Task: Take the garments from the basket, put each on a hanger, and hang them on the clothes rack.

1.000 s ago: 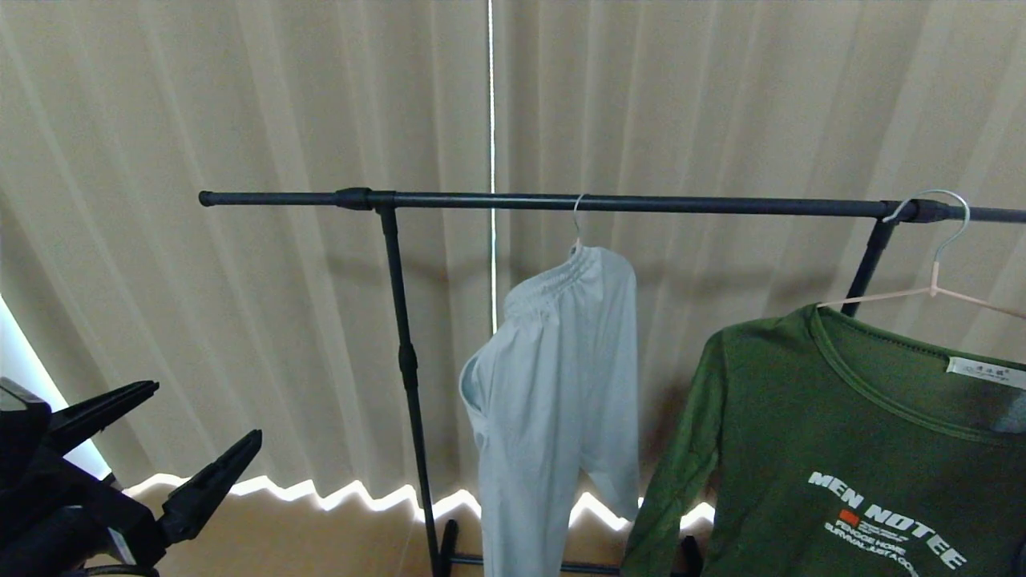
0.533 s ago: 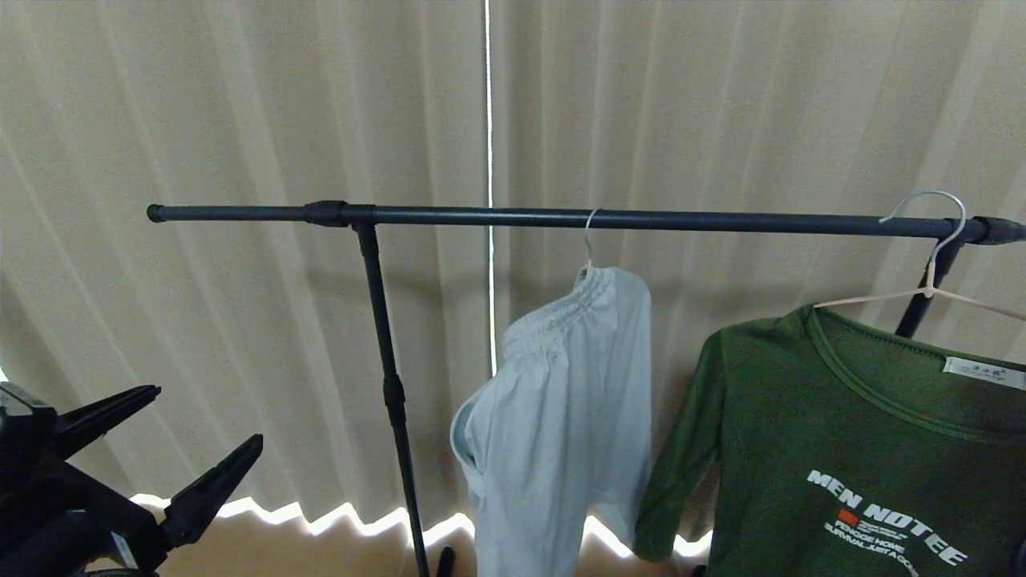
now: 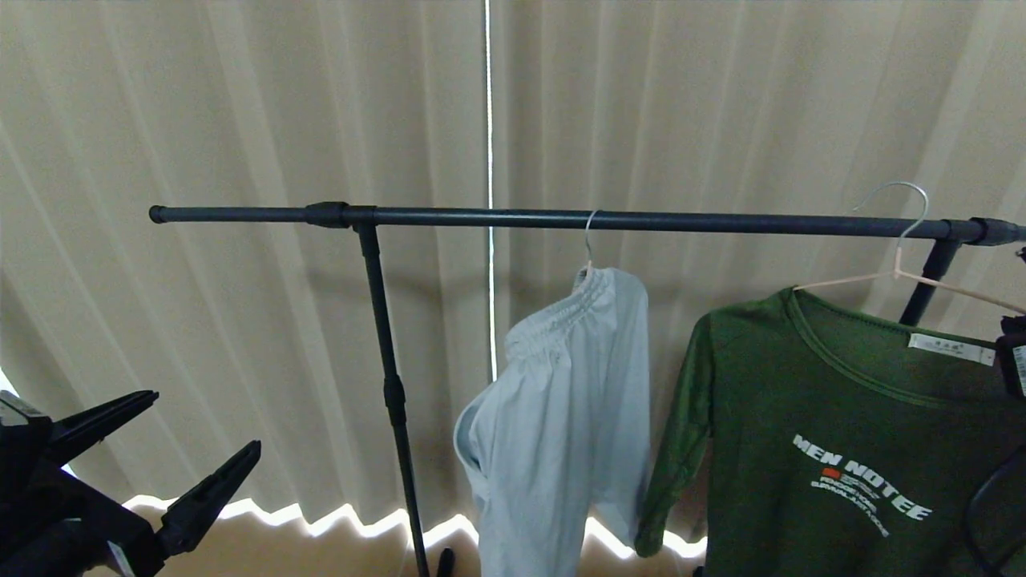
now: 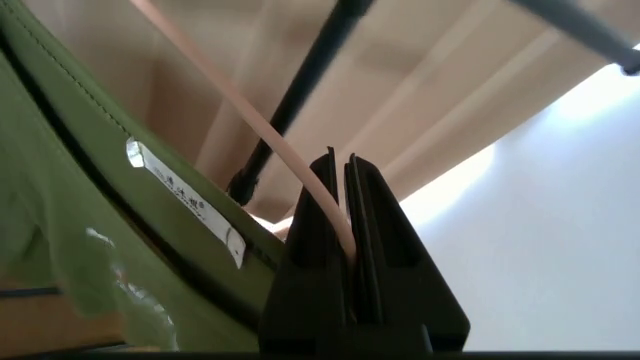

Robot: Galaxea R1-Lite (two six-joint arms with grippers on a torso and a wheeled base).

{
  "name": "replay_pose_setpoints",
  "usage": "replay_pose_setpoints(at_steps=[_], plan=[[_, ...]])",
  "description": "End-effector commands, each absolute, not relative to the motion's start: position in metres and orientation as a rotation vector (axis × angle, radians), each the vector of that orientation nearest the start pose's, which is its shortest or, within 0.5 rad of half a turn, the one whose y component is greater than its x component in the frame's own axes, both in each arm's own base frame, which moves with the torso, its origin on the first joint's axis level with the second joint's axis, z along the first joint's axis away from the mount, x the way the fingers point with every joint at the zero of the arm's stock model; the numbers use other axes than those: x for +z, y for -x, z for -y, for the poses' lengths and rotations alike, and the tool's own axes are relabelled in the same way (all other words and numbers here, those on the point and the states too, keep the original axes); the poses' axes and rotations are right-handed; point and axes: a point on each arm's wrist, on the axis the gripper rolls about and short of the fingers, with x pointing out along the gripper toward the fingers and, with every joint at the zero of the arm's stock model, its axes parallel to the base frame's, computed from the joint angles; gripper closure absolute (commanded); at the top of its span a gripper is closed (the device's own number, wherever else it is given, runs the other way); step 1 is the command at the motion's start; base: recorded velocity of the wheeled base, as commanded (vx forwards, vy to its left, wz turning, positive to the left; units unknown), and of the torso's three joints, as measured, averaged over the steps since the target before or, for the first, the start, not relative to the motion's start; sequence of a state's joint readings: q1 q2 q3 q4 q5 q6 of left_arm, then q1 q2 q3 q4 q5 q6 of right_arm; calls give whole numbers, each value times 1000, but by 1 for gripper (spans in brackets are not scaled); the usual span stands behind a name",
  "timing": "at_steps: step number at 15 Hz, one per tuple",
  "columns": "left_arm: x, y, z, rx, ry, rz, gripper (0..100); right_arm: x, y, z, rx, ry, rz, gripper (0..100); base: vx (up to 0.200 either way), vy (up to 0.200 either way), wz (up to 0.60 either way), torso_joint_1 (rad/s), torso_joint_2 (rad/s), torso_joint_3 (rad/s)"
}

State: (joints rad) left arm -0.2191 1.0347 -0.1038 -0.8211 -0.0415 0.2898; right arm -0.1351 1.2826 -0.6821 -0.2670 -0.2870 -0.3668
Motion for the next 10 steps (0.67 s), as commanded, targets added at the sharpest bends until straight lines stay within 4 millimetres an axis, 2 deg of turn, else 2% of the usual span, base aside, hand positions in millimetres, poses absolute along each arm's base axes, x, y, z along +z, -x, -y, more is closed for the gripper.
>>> replay_pose_setpoints(at_steps=[1,5,10], plan=[[152,-110,25,-274,-298,-69,0,195,-228,38,-342,389,-486,100,0,0,0,0,0,0],[152,-109,25,-274,-297,-67,0,185,-249,41,-349,393,-516,100,0,0,0,0,0,0],[152,-109,25,-274,-297,-67,0,192,-250,40,-354,391,-487,100,0,0,0,0,0,0]])
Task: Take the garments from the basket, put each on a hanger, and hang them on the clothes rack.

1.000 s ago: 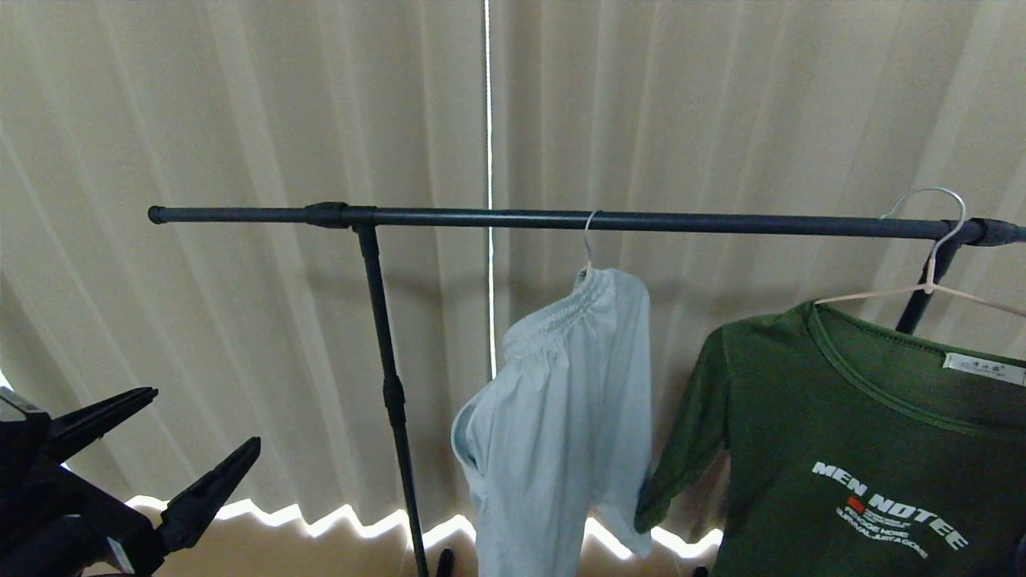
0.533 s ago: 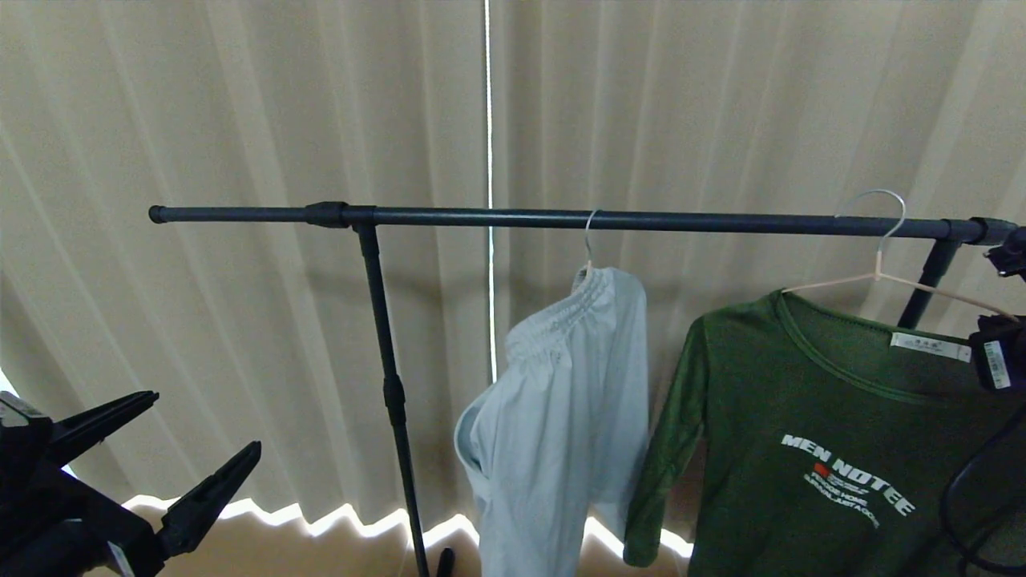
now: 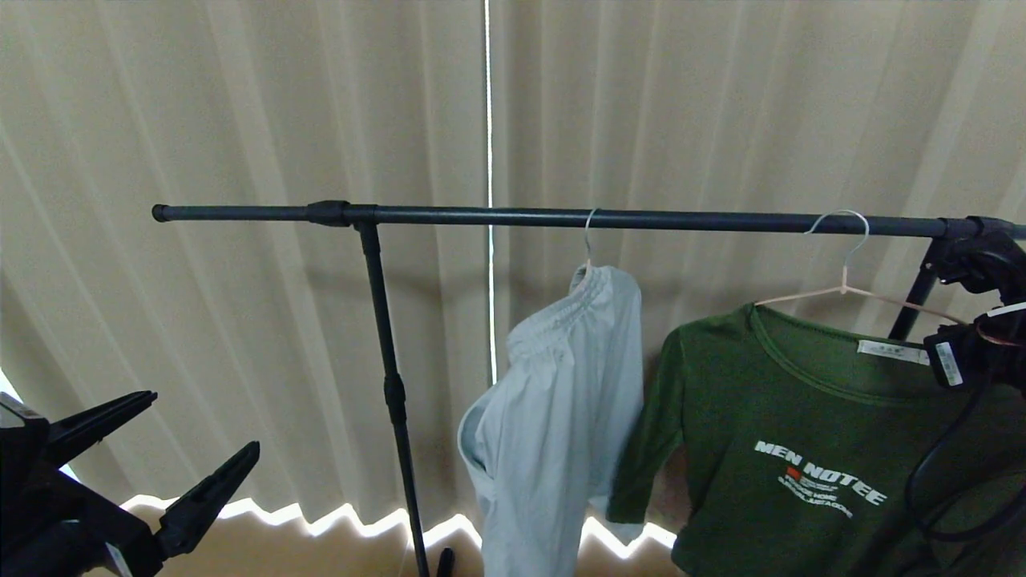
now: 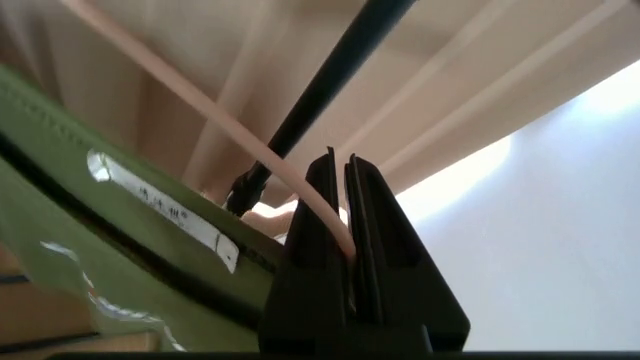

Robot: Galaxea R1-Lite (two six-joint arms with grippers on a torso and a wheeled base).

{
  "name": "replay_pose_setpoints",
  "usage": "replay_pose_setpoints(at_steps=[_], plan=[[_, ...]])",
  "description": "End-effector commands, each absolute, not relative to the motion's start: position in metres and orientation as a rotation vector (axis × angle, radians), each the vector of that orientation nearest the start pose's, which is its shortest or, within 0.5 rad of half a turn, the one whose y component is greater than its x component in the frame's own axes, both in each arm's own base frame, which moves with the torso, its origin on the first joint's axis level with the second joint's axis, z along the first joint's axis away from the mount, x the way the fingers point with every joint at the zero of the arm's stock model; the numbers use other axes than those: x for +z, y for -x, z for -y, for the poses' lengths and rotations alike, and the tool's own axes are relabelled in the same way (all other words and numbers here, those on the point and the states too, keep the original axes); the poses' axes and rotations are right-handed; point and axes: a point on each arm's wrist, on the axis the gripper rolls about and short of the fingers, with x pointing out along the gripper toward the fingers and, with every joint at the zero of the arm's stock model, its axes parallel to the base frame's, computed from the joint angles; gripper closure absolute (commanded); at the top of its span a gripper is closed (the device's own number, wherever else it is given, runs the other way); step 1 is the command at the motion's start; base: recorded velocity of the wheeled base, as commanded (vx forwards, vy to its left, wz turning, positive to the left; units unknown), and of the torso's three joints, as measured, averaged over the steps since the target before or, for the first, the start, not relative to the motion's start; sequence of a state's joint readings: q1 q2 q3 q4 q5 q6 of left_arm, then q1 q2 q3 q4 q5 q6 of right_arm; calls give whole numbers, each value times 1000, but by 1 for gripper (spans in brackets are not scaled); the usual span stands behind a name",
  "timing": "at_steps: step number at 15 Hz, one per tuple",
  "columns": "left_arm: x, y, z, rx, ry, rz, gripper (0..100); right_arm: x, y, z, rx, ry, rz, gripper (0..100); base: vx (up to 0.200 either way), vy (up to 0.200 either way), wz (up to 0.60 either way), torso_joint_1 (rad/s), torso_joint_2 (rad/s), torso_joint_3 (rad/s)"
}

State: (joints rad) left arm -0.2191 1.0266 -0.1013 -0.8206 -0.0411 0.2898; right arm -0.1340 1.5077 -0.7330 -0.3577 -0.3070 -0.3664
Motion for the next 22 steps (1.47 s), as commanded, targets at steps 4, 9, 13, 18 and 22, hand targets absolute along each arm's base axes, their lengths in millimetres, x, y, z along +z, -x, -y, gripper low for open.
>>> replay_pose_setpoints(at_steps=[4,9,13,18,22], plan=[[152,-109,25,-275,-297,-64,0,209,-258,42,-392,391,-432,100,0,0,0,0,0,0],[149,-103,24,-273,-297,-60,0,199,-262,38,-370,399,-462,100,0,0,0,0,0,0],[137,-80,18,-249,-292,-37,0,192,-251,23,-313,417,-487,100,0,0,0,0,0,0],[135,-51,6,-141,-281,1,0,184,-240,21,-285,387,-492,0,0,0,0,0,0,0],[117,-27,2,-68,-281,-77,0,178,-223,13,-150,273,-406,0,0,0,0,0,0,0]])
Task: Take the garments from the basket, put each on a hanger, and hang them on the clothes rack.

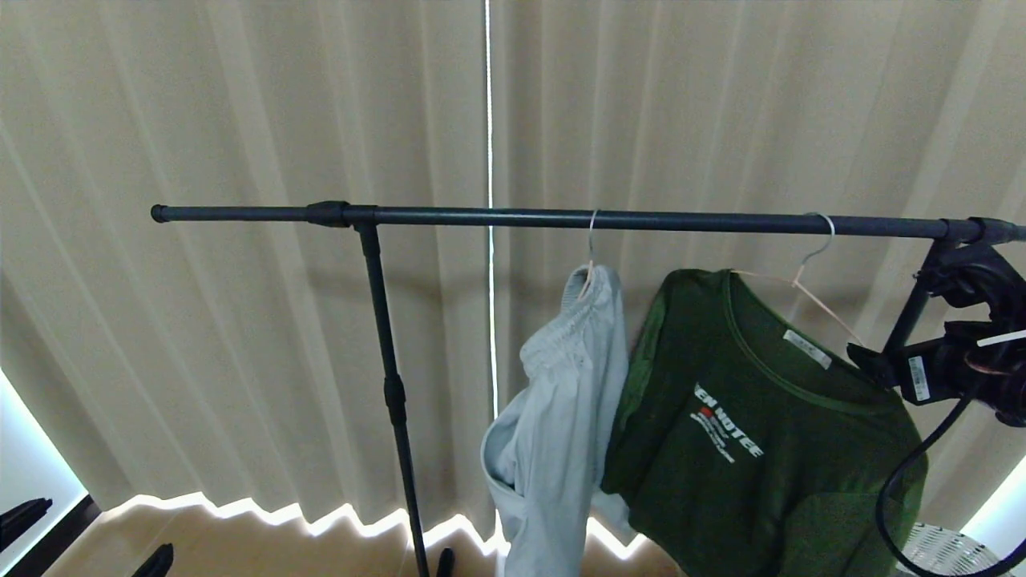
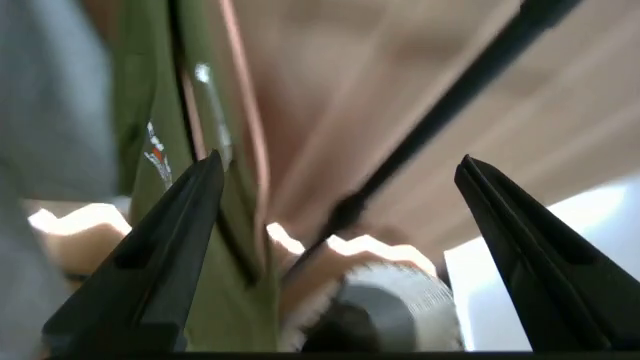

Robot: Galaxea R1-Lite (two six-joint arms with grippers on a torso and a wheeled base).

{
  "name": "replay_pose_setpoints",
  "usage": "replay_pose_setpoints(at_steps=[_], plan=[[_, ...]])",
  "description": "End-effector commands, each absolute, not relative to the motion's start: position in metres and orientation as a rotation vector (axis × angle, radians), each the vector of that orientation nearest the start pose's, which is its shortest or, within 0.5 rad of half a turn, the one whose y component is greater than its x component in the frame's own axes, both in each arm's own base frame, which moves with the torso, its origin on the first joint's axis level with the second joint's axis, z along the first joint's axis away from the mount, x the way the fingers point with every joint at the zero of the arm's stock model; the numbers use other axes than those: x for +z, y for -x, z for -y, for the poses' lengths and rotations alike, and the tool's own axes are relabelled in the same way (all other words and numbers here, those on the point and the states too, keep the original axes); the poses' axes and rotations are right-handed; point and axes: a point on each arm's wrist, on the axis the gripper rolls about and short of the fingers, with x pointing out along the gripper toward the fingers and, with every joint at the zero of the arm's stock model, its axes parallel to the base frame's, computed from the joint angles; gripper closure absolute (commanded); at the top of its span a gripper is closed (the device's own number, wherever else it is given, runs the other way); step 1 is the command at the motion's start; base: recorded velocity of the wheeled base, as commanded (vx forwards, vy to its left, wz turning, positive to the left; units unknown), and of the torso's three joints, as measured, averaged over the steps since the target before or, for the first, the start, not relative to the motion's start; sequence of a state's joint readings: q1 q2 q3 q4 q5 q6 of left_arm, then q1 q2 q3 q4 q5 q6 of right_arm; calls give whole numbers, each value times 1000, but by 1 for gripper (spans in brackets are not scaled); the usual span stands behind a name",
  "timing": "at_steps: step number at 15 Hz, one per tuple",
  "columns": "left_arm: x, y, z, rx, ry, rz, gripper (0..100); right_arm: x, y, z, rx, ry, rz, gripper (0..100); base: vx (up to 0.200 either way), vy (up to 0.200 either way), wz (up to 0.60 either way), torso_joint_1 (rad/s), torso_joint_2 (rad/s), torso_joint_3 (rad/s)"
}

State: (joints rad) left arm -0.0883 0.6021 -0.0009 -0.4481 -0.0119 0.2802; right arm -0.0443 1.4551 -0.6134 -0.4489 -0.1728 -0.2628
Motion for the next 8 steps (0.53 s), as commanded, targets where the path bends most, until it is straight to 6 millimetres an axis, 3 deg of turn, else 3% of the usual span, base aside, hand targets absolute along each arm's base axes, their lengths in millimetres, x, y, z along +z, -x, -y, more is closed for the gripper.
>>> replay_pose_setpoints(at_steps=[1,3,5,8], plan=[[111,-21,0,-35,-268,-98,0,174,-219,12,-118,260,-392,0,0,0,0,0,0,0],[110,-19,0,-27,-262,-99,0,172,-218,12,-113,256,-388,0,0,0,0,0,0,0],[94,10,0,3,-215,3,0,171,-201,11,-105,183,-244,0,0,0,0,0,0,0],[86,21,0,0,-178,72,0,176,-172,9,-112,184,-172,0,0,0,0,0,0,0]])
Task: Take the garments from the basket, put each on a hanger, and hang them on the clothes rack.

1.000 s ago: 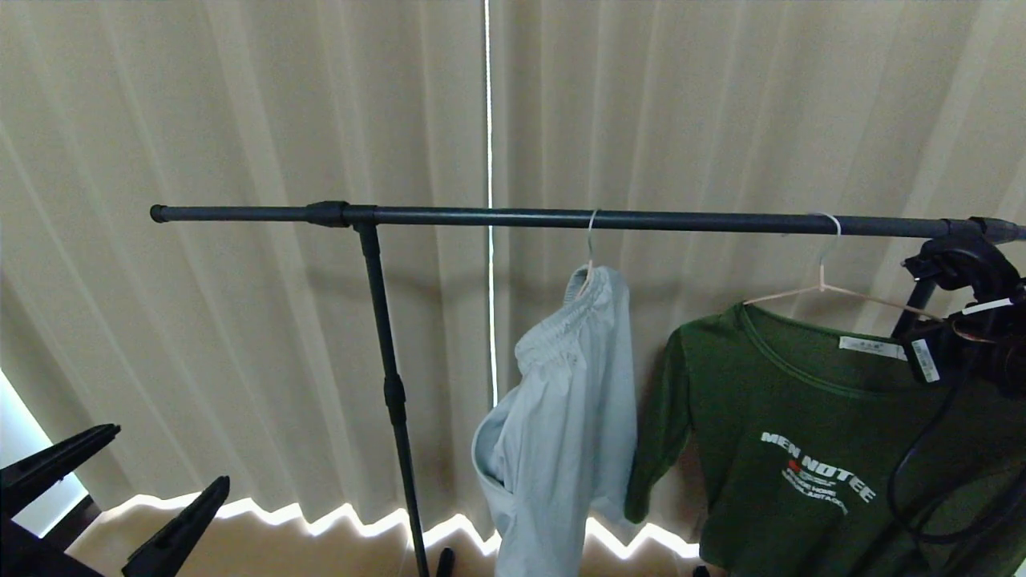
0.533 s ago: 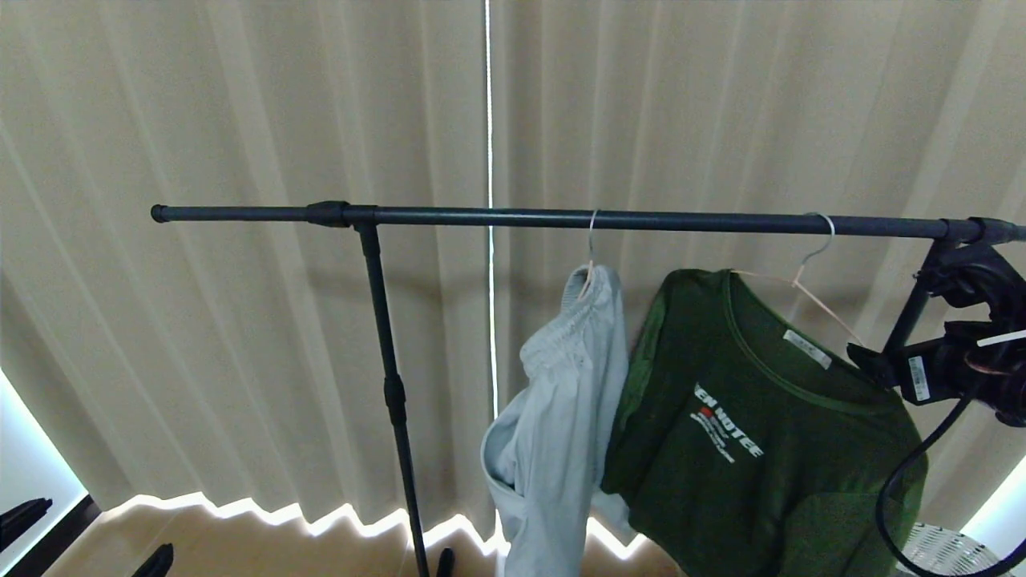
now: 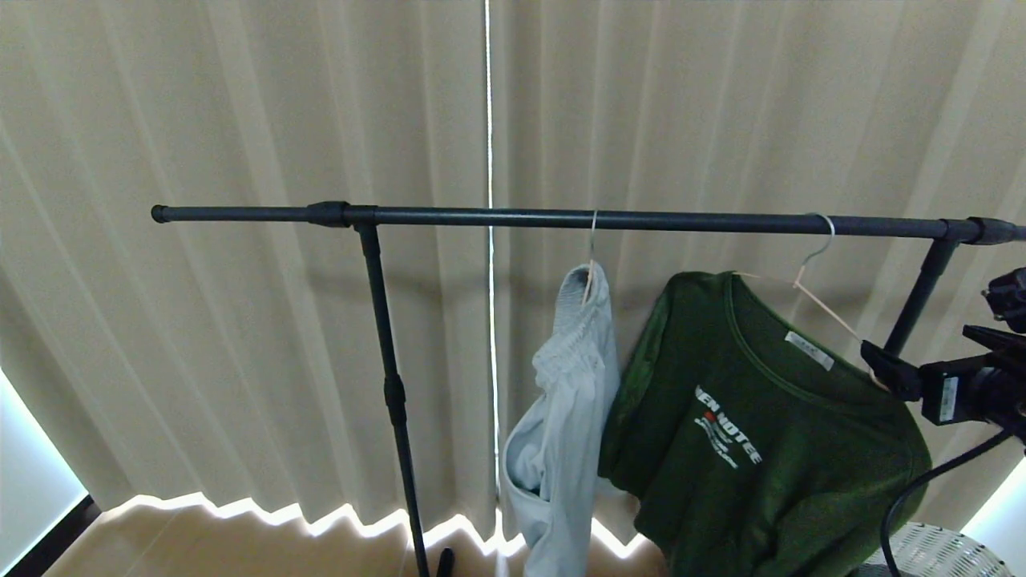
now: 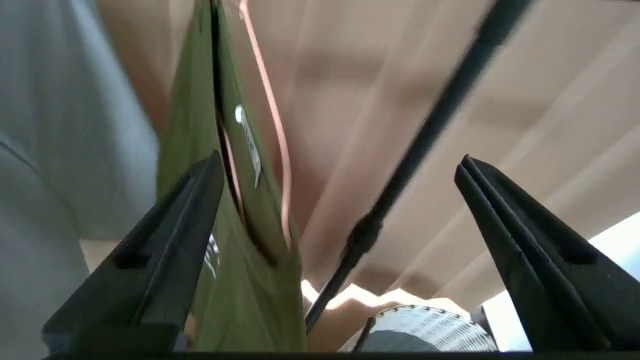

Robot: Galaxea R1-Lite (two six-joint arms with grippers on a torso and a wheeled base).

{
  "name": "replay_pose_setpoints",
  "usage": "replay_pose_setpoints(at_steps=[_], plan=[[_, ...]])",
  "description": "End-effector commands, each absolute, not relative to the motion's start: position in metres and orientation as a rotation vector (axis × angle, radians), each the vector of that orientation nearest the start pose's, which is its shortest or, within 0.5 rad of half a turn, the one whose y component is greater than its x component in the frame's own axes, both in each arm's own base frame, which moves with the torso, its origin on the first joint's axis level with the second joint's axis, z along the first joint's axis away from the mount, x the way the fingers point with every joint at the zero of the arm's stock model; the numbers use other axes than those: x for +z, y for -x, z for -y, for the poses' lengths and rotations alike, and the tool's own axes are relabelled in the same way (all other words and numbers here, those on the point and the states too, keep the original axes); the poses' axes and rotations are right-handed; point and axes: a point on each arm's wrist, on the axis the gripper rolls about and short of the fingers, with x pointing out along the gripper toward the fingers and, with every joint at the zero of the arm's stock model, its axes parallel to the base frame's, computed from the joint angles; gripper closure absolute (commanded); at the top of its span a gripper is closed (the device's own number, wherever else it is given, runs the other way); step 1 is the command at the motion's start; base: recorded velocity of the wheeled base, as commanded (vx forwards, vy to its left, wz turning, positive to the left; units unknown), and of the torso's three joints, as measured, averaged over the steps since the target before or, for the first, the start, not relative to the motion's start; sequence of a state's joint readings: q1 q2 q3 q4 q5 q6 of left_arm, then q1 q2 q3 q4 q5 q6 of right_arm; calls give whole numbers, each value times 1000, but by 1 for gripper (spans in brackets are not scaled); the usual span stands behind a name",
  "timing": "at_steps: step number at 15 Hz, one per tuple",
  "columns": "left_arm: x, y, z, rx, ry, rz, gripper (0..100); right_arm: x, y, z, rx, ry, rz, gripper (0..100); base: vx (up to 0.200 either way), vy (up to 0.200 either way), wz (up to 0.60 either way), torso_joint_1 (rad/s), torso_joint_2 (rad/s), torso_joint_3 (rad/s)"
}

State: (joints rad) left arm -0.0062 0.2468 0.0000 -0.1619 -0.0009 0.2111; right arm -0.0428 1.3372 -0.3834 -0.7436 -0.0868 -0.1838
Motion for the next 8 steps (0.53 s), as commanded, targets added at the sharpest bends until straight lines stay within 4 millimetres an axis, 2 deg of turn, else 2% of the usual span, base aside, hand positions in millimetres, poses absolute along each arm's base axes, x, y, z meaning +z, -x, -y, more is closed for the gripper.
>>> replay_pose_setpoints(at_steps=[1,4,5,7,8], plan=[[85,23,0,0,-161,94,0,178,-161,9,-116,183,-145,0,0,0,0,0,0,0],[84,23,0,0,-100,83,0,180,-131,8,-127,187,-97,0,0,0,0,0,0,0],[83,23,0,-1,-86,77,0,175,-115,8,-137,187,-121,0,0,0,0,0,0,0],[83,23,0,-3,-86,77,0,171,-97,10,-162,184,-166,0,0,0,0,0,0,0],[84,23,0,-12,-80,80,0,167,-79,11,-186,183,-197,0,0,0,0,0,0,0]])
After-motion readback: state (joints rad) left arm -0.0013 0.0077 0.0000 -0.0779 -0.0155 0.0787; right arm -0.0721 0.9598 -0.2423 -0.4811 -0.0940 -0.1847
